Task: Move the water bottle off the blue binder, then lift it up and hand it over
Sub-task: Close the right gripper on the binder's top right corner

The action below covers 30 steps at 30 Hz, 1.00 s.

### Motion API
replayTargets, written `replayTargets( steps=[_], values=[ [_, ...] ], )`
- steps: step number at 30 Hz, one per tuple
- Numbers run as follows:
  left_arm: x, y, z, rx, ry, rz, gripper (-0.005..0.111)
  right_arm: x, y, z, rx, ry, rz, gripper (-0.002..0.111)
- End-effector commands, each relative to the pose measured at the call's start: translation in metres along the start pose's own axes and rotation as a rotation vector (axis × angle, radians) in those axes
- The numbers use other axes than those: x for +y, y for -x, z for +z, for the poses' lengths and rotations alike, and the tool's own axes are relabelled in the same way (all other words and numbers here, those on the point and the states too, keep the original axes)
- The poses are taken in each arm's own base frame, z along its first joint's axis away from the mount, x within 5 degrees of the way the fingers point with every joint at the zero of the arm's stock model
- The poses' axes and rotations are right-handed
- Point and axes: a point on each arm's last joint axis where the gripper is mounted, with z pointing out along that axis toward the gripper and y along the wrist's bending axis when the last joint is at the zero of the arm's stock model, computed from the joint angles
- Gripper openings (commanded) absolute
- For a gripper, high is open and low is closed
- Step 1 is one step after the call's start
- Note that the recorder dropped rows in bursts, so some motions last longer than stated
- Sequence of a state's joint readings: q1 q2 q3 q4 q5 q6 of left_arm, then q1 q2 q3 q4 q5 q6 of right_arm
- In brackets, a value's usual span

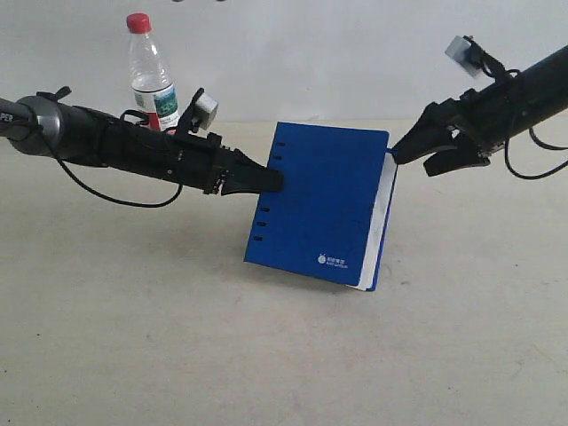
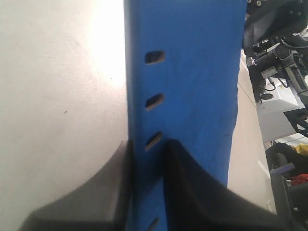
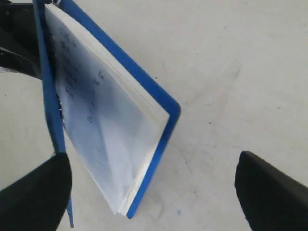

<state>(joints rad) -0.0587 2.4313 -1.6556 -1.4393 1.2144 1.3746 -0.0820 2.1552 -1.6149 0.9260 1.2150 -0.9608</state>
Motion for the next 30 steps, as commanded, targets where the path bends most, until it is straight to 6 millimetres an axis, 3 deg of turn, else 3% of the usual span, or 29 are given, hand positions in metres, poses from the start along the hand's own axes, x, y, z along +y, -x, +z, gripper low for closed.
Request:
replayTargets(
  steps=[1,5,11,20,30],
  values=[
    [-0.006,0.005,0.0,-0.014,-0.011,0.018,0.004,0.014,0.005,0.025,0.016,0.063,-0.061,0.082],
    [-0.006,0.005,0.0,-0.014,-0.011,0.018,0.004,0.022,0.004,0.041,0.058,0.08,-0.12,0.082],
    [-0.006,0.005,0.0,-0.015,-0.011,0.013,0.004,0.025,0.008,0.041,0.015,0.107,-0.114,0.079],
    [-0.006,0.005,0.0,-0.015,-0.011,0.013,0.004,0.021,0.009,0.049,-0.028,0.151,-0.082,0.039],
    [-0.006,0.007,0.0,-0.031,-0.015,0.007,0.004,0.017,0.007,0.055,-0.042,0.171,-0.091,0.037]
  ],
)
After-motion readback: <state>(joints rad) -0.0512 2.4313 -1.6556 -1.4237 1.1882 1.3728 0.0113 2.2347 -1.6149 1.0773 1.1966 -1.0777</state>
